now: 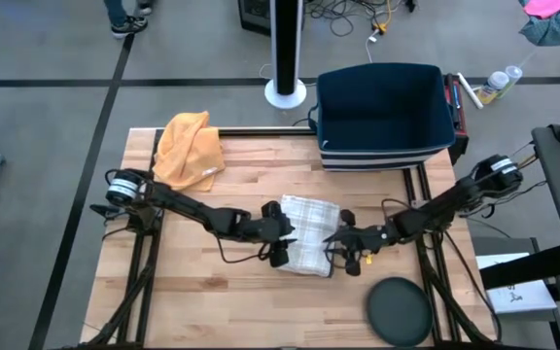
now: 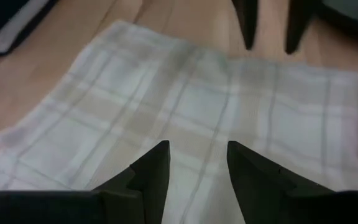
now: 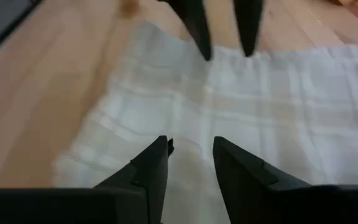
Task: Fold kitchen towel into neat rectangle
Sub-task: Stack the white patterned towel on top of the gray towel
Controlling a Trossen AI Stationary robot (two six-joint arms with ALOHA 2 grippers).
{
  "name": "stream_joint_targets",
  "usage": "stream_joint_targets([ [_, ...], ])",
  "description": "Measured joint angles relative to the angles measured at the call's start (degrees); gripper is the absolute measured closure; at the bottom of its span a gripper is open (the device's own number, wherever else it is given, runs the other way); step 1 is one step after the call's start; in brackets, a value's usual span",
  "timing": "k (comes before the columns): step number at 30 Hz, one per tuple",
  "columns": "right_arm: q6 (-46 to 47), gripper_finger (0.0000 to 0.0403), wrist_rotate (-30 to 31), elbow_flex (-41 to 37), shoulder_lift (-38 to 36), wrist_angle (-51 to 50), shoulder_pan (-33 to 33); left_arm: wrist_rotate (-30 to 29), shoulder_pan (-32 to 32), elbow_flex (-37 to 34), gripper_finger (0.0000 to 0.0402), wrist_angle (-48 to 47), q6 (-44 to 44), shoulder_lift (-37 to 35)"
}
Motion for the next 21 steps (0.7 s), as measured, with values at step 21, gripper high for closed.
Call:
stream_joint_targets([
  [21, -0.34, 0.0281, -1.84, 10.15, 1.84, -18.86, 5.01, -6.38, -5.87, -0.83, 0.0249, -7.23, -5.16, -4.69],
])
